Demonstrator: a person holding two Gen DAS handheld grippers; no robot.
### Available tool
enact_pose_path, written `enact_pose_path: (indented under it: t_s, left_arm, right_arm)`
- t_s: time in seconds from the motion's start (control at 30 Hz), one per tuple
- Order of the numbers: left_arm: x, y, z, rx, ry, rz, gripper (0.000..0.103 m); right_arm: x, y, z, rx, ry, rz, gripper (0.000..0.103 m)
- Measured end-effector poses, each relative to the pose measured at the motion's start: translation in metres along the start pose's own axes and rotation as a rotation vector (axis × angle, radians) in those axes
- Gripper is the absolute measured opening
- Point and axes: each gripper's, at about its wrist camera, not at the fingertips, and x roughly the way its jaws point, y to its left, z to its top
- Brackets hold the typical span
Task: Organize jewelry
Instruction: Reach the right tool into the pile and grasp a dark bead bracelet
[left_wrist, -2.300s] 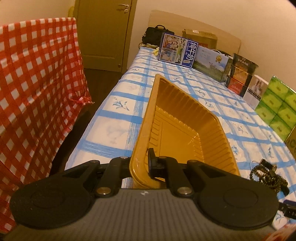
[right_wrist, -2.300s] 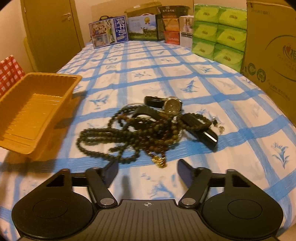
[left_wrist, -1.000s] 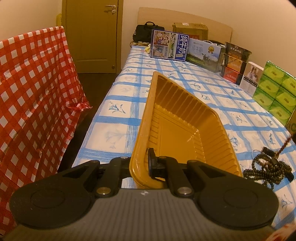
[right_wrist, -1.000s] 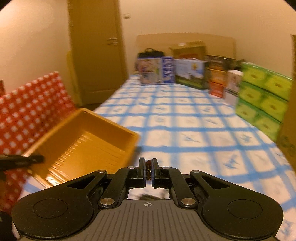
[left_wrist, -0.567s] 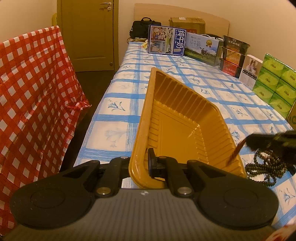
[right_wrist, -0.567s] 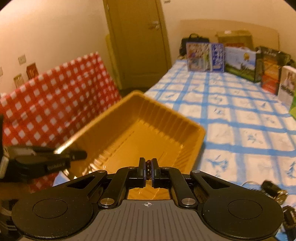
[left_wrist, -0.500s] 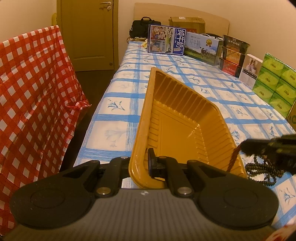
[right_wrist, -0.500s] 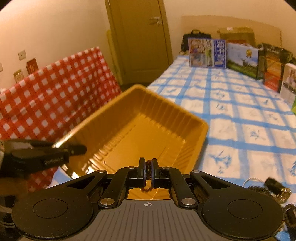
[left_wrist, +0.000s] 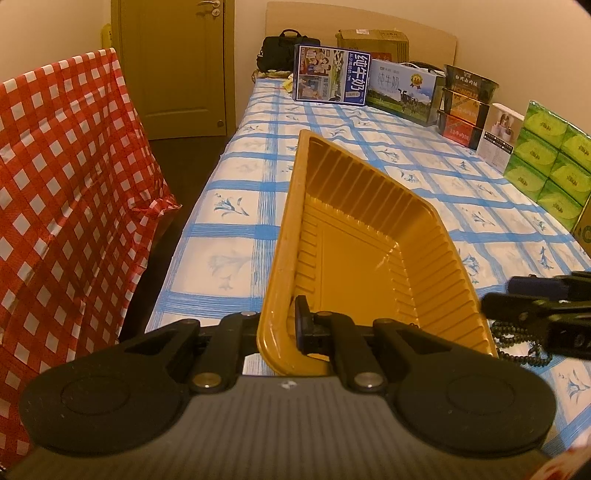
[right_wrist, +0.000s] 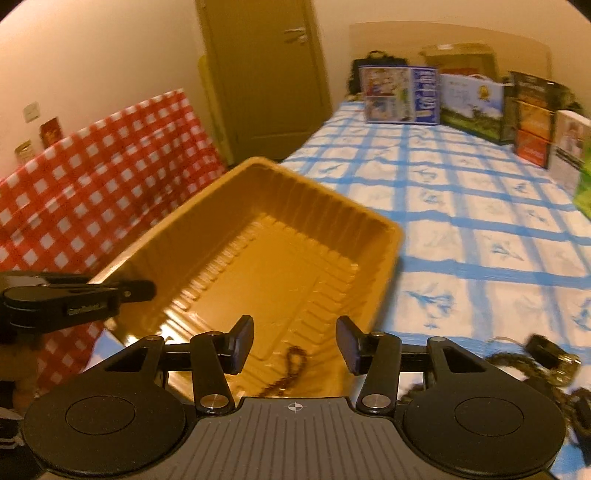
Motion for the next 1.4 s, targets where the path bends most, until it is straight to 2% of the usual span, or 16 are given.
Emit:
enact_pose_path:
  t_s: [0.3,0.43,0.6,0.83,1.03,1.2,1.4]
  left_arm:
    - [0.000,0.000,0.000,0.001,0.001,0.001,0.008]
    - [0.000,-0.001,0.001,0.000,0.002,0.001,0.008]
    - [0.001,-0.001,-0.001,0.004,0.007,0.004,0.008]
    - [0.001,-0.001,-0.001,0.018,0.012,0.012,0.006]
    - [0.000,-0.002,0.001,0.024,0.013,0.015,0.005]
    - [0.000,-0.003,0.001,0.025,0.016,0.014,0.005]
    - [0.000,-0.002,0.001,0.026,0.014,0.017,0.004]
  right_arm:
    - [-0.045,-0.061,-0.037,0.095,-0.026,-0.263,0.050]
    - [-0.067,-0.100,-0.063,0.181,-0.010,-0.406,0.050]
    - [-0.088,-0.139,-0.083,0.240,0.010,-0.525,0.050]
    - [-0.093,-0.164,-0.088,0.260,0.002,-0.548,0.050]
    - [-0.075,-0.158,-0.081,0.183,0.034,-0.530,0.049]
    - [-0.055,-0.150,-0.082,0.035,0.121,-0.559,0.048]
    - [-0.043,-0.141,-0.088,-0.168,0.179,-0.584,0.047]
